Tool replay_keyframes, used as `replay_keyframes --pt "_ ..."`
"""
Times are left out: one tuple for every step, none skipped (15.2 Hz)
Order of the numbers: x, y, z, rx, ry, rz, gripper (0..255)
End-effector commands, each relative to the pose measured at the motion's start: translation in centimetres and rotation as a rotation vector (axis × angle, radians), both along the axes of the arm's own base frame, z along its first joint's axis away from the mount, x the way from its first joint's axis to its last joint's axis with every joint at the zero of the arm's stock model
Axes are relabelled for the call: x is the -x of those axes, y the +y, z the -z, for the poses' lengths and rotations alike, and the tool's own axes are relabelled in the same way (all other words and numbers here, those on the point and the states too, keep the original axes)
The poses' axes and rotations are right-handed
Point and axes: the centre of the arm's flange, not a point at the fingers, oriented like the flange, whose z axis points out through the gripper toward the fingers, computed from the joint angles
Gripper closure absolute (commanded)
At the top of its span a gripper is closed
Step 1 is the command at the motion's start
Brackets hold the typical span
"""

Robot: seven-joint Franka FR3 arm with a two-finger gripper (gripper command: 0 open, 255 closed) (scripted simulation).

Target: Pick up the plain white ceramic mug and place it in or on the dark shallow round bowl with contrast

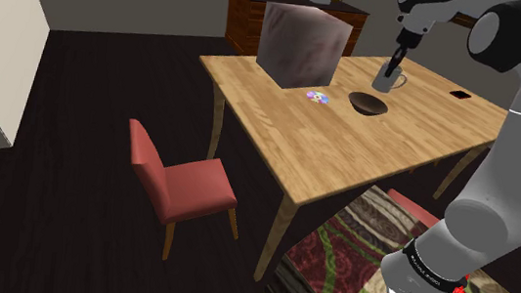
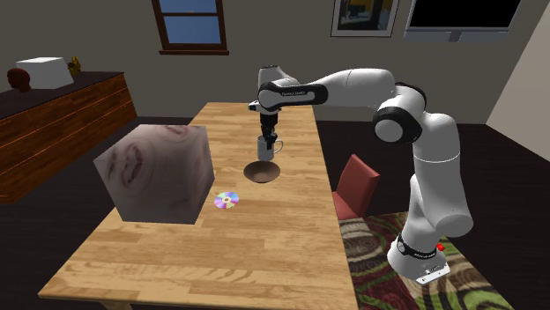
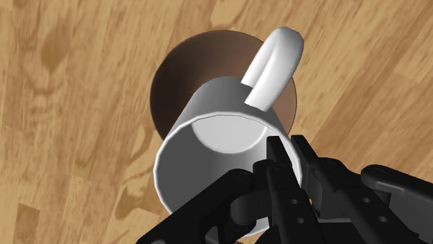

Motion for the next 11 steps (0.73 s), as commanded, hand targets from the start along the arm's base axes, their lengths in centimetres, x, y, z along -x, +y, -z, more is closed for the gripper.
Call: replay_keyframes --pt "0.0 0.0 1.0 0.000 0.000 0.000 255" --pt "0.0 0.0 1.5 0.000 0.000 0.000 255" --pt "0.0 0.0 2.1 0.000 0.000 0.000 255" --pt "0.0 0.0 2.6 0.000 0.000 0.000 255" --pt "0.0 0.0 3.1 0.000 0.000 0.000 255" --pt "0.0 0.0 3.6 0.000 0.000 0.000 255" --pt "0.0 0.0 4.2 0.000 0.000 0.000 255" --pt "0.0 0.0 4.7 0.000 0.000 0.000 255" --pt "0.0 0.0 5.2 0.000 0.000 0.000 255" --pt "0.0 0.0 5.8 0.000 0.000 0.000 255" --pt "0.0 0.0 6.3 0.000 0.000 0.000 255"
